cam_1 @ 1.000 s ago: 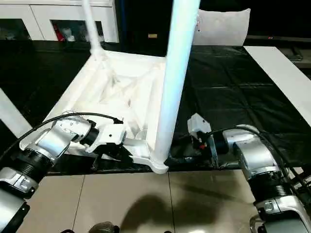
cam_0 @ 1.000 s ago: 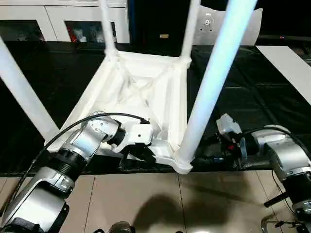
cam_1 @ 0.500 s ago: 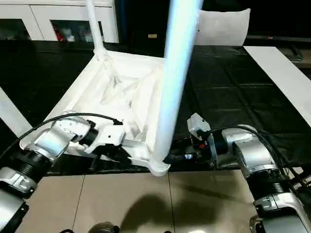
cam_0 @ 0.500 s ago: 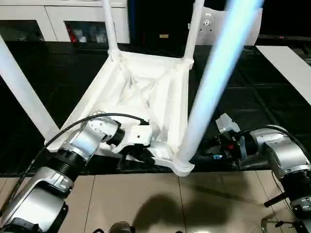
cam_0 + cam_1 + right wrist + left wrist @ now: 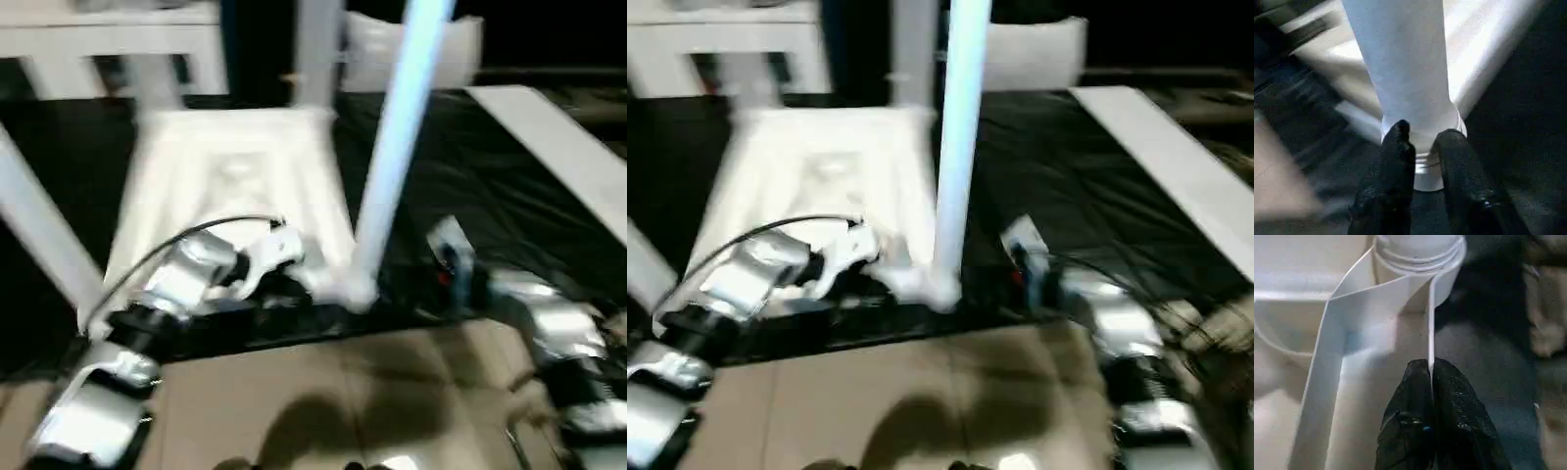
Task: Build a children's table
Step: Rotate leg to tighten
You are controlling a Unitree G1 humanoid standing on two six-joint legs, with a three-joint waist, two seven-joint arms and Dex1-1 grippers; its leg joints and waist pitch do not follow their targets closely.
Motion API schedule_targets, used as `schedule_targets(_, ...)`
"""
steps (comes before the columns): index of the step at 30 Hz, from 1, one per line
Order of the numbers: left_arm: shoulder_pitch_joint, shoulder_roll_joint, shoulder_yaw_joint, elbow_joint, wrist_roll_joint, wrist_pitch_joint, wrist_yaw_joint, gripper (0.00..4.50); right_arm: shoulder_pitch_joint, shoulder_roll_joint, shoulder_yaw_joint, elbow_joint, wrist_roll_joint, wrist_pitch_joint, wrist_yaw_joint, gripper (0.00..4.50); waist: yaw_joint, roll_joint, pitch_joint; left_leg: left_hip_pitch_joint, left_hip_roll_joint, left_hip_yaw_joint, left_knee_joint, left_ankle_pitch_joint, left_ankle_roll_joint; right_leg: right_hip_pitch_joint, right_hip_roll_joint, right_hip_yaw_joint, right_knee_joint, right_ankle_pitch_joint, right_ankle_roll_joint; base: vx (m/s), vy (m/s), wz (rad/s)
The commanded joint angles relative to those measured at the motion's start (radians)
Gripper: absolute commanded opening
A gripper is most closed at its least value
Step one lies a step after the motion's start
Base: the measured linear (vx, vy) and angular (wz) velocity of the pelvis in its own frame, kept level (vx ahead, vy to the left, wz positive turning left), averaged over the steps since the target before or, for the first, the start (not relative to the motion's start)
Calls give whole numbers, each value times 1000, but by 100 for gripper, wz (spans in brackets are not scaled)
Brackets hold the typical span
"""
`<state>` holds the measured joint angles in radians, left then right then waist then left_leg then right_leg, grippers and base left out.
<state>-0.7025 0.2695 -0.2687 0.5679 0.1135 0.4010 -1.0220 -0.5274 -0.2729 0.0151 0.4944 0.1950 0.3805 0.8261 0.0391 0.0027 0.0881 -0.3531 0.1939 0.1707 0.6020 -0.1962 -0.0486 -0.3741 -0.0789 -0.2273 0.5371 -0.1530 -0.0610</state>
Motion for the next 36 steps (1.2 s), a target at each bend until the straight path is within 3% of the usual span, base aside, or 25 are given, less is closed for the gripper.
schedule_targets(1,-25,-76,1,-36,-59,21,22,0,-32,53,-8,-1,-6,36,-137,71,-4,4,-62,0,91,-63,-86,-386,6,66,-121,76,-85,-511,42,0,0,0)
schedule_targets(2,-26,-81,4,-37,-59,27,31,0,-33,61,-13,-4,-4,41,-153,71,-7,0,-60,17,68,-49,-75,-379,5,49,-127,78,-103,-544,38,0,0,0)
schedule_targets(3,-29,-95,13,-42,-57,40,58,0,-35,83,-25,-15,3,47,-190,71,-5,-1,-60,20,52,-42,-66,-348,8,47,-131,76,-112,-564,38,0,0,0)
schedule_targets(4,-29,-106,17,-52,-54,53,78,0,-30,100,-29,-35,6,51,-208,71,2,-7,-59,15,32,-30,-60,-272,22,50,-128,72,-120,-578,47,0,0,0)
schedule_targets(6,-25,-124,22,-72,-49,68,104,0,-9,112,-28,-82,-1,27,-212,86,11,-4,-67,5,40,-29,-69,-194,45,57,-118,79,-104,-497,44,0,0,0)
schedule_targets(7,-22,-129,22,-80,-50,75,111,0,-1,113,-27,-102,-7,22,-213,99,15,3,-71,9,55,-33,-72,-173,58,50,-115,86,-93,-415,21,0,0,0)
schedule_targets(9,-16,-123,13,-85,-44,67,108,0,6,104,-20,-121,-12,27,-206,121,21,0,-84,-3,71,-40,-71,-84,82,54,-117,100,-52,-236,-43,56,-8,4)
schedule_targets(12,-6,-100,2,-81,-33,41,95,0,26,69,-14,-165,-5,24,-170,130,32,0,-91,-11,65,-36,-61,4,118,57,-119,110,-25,-102,-96,56,-8,0)
schedule_targets(13,-3,-93,1,-78,-32,32,90,0,32,56,-14,-176,-1,11,-155,137,37,-3,-99,-14,62,-34,-54,57,141,56,-120,115,-7,-17,-120,0,0,0)
schedule_targets(15,0,-79,-4,-75,-28,18,77,0,38,32,-18,-188,12,12,-122,164,42,-6,-94,-19,60,-31,-50,84,179,49,-117,118,2,36,-144,0,0,0)
schedule_targets(18,6,-47,-16,-67,-19,-3,45,0,48,-32,-18,-211,33,21,-32,186,60,-6,-84,-16,47,-20,-53,-9,160,51,-113,115,-24,-123,-99,0,0,0)
schedule_targets(20,9,-19,-32,-55,-11,-43,7,0,51,-91,-5,-216,31,17,43,211,70,-4,-80,-11,46,-20,-57,-54,126,52,-103,109,-42,-261,-33,0,0,0)
schedule_targets(21,11,-3,-45,-50,-6,-70,-21,0,53,-122,3,-218,30,8,88,211,77,-3,-77,-3,50,-19,-60,-77,116,45,-103,110,-51,-307,-10,0,0,0)
schedule_targets(23,14,27,-74,-39,7,-133,-74,0,56,-165,17,-217,31,-9,158,224,83,-4,-79,2,53,-19,-63,-104,98,44,-104,110,-55,-342,8,0,0,0)
schedule_targets(26,16,58,-107,-28,13,-208,-144,0,59,-212,43,-213,31,-29,249,248,83,-4,-78,9,56,-22,-66,-147,79,44,-105,107,-61,-384,14,0,0,0)
schedule_targets(28,13,77,-126,-19,22,-241,-180,0,60,-242,66,-206,25,-52,310,256,88,-4,-83,8,55,-22,-64,-139,77,47,-107,108,-58,-379,15,0,0,0)
schedule_targets(30,7,97,-148,-9,34,-278,-212,0,61,-268,89,-202,21,-79,371,256,104,-3,-87,6,59,-21,-63,-108,85,46,-108,112,-50,-335,-1,0,0,0)
schedule_targets(32,3,111,-160,-9,32,-301,-247,0,58,-279,99,-203,39,-78,421,256,110,-5,-91,5,62,-23,-62,-91,87,47,-109,112,-44,-308,-19,0,0,0)
schedule_targets(34,0,122,-169,-11,28,-319,-278,0,54,-288,107,-204,55,-73,463,231,115,-3,-91,4,66,-23,-62,-87,95,47,-109,113,-39,-294,-27,0,0,0)
schedule_targets(36,0,144,-199,-44,16,-355,-362,0,41,-291,139,-202,83,-69,564,220,121,-8,-94,0,63,-21,-60,-78,98,50,-111,115,-34,-281,-31,0,0,0)
